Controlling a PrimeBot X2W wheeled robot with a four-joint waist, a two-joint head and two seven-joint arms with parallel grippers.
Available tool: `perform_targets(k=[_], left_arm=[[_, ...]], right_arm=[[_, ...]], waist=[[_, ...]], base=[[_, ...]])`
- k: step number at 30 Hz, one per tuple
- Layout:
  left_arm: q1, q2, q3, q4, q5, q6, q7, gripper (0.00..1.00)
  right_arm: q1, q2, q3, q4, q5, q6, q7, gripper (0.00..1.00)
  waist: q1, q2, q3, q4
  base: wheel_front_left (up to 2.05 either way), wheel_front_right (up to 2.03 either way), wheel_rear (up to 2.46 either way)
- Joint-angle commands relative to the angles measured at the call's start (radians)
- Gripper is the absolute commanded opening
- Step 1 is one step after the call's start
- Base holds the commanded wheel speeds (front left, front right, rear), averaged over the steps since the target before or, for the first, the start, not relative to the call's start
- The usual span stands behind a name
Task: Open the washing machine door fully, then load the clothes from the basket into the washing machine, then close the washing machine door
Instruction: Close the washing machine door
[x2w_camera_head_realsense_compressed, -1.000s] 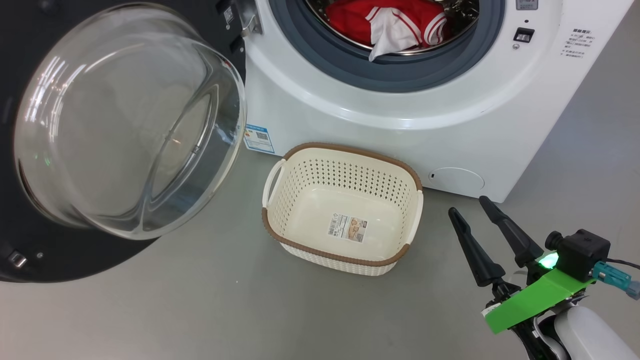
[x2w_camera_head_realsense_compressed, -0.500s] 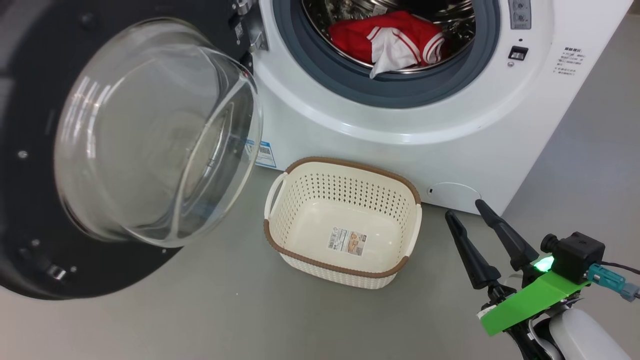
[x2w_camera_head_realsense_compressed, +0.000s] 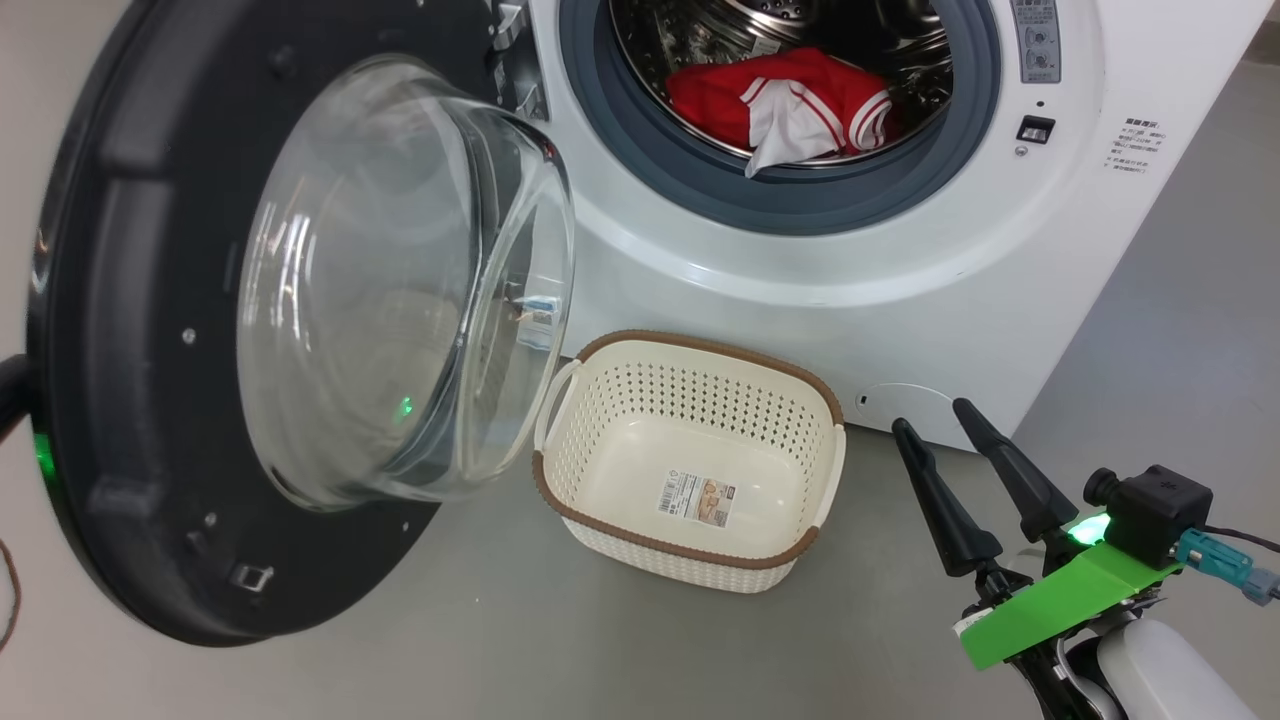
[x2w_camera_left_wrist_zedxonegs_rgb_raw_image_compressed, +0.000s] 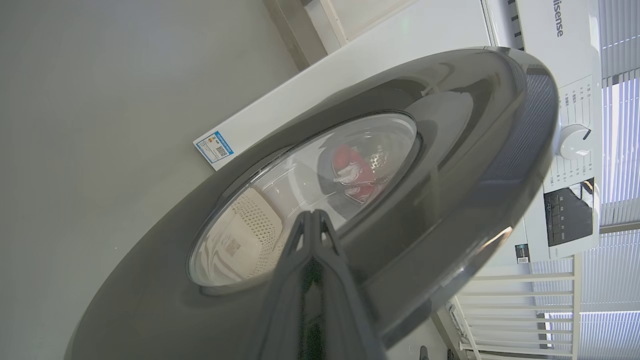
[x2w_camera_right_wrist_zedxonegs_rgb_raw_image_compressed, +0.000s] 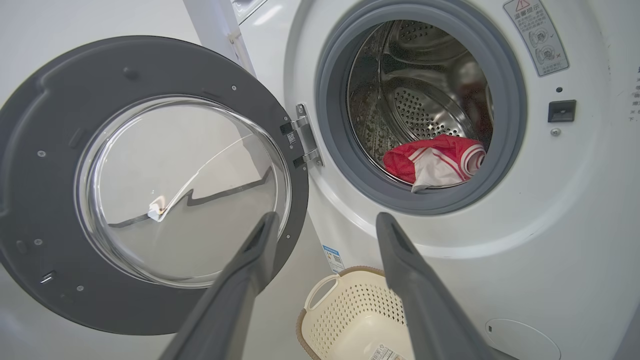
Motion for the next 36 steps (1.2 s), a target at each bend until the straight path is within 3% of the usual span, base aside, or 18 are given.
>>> perform_targets(k=[1,14,27,36], left_arm=[[0.0,0.036,0.015,-0.047,-0.007,0.005,0.015,0.0],[0.04,0.003,-0.009,-0.172,-0.016,0.039,0.045,0.0],[0.026,0.011,0.003,-0.156,0.003,0.014,0.0,0.0],[0.004,0.023,0.024,-0.125,0.04,-0.029,-0.083,0.0]], right_arm=[[0.011,-0.002,0.012,-0.024,0.003,0.002,-0.005,1.0],[0.016,0.007,0.007,-0.022,0.002,0.002,-0.005,1.0],[0.023,0.01,0.004,-0.019,0.002,0.002,-0.005,1.0],[0.026,0.007,0.003,-0.022,0.002,0.002,-0.005,1.0]], waist=[[0.0,-0.0001,-0.001,0.0],[0.0,-0.0001,-0.008,-0.002],[0.0,-0.0001,-0.019,-0.004],[0.0,-0.0001,-0.021,0.0]], base=[[0.0,0.0,0.0],[0.0,0.0,0.0],[0.0,0.0,0.0],[0.0,0.0,0.0]])
